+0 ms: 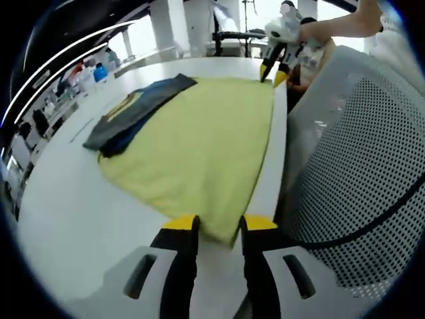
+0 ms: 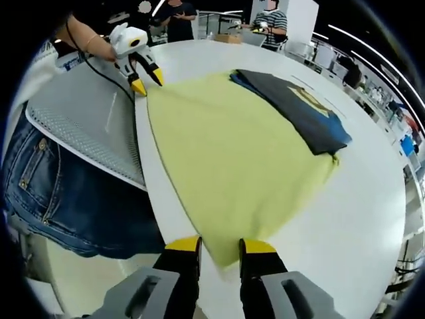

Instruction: Fold the garment on the visible template until the final outline fits inside the template.

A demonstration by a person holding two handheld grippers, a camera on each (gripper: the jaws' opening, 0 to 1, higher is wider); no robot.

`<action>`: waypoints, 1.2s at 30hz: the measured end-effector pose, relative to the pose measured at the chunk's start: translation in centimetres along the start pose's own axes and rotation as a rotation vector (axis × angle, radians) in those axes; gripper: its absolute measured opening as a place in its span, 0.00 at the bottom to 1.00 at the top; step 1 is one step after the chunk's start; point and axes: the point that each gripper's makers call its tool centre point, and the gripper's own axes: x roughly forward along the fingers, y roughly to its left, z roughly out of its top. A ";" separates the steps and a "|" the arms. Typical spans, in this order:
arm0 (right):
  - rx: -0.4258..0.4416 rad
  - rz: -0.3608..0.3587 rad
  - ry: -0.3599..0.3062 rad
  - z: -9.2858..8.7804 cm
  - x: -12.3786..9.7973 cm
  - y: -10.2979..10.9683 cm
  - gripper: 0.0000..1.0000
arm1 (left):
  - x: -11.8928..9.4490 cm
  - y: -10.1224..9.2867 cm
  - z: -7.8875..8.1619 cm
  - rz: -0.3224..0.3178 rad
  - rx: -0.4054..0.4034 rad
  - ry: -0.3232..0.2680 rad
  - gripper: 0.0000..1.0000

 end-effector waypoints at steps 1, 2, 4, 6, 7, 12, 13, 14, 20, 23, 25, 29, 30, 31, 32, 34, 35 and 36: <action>0.001 0.006 0.002 0.0 0.0 0.0 0.14 | 0.0 0.0 0.0 -0.002 0.003 0.000 0.20; 0.001 0.008 0.003 0.0 0.0 0.0 0.13 | 0.0 0.0 0.1 -0.007 0.011 0.000 0.19; 0.003 0.013 0.005 -0.1 0.1 0.0 0.11 | 0.1 0.0 0.1 -0.018 0.013 0.002 0.16; 0.002 0.011 0.006 -0.1 0.1 -0.2 0.08 | 0.1 0.2 0.0 -0.013 -0.002 0.009 0.14; 0.001 0.008 0.007 -0.1 0.1 -0.4 0.06 | 0.2 0.3 0.0 -0.011 -0.001 0.009 0.13; 0.006 0.006 0.002 0.0 0.2 -0.8 0.01 | 0.4 0.3 0.1 0.002 -0.007 0.004 0.05; 0.002 0.006 0.002 0.1 0.2 -0.7 0.01 | 0.5 0.3 0.2 0.009 0.003 0.005 0.05; -0.002 0.005 0.002 0.1 0.2 -0.8 0.00 | 0.5 0.4 0.2 0.014 0.011 0.008 0.04; 0.006 0.013 -0.004 0.2 0.2 -0.8 0.00 | 0.7 0.8 0.1 0.030 0.018 0.026 0.01; 0.004 0.017 -0.004 0.2 0.1 -0.5 0.00 | 0.5 0.5 0.0 0.019 0.006 0.031 0.01; 0.013 0.020 -0.009 0.2 0.0 -0.4 0.00 | 0.3 0.4 0.0 0.014 -0.004 0.029 0.00; 0.027 0.034 -0.017 0.5 -0.2 0.2 0.00 | -0.2 0.4 -0.1 0.015 -0.023 0.029 0.00; 0.029 0.039 -0.018 0.5 -0.3 0.5 0.00 | -0.4 0.4 -0.1 0.016 -0.029 0.027 0.00; 0.031 0.043 -0.021 0.5 -0.3 0.6 0.00 | -0.5 0.4 -0.2 0.016 -0.033 0.027 0.00; 0.037 0.049 -0.026 0.6 -0.4 0.9 0.00 | -0.7 0.3 -0.2 0.012 -0.045 0.027 0.00; 0.047 0.055 -0.031 0.6 -0.6 1.3 0.00 | -1.0 0.0 -0.2 0.005 -0.068 0.024 0.00; 0.053 0.059 -0.034 0.6 -0.6 1.4 0.00 | -1.2 -0.1 -0.2 0.002 -0.078 0.025 0.00; 0.060 0.061 -0.036 0.6 -0.7 1.6 0.00 | -1.4 -0.3 -0.2 -0.001 -0.087 0.024 0.00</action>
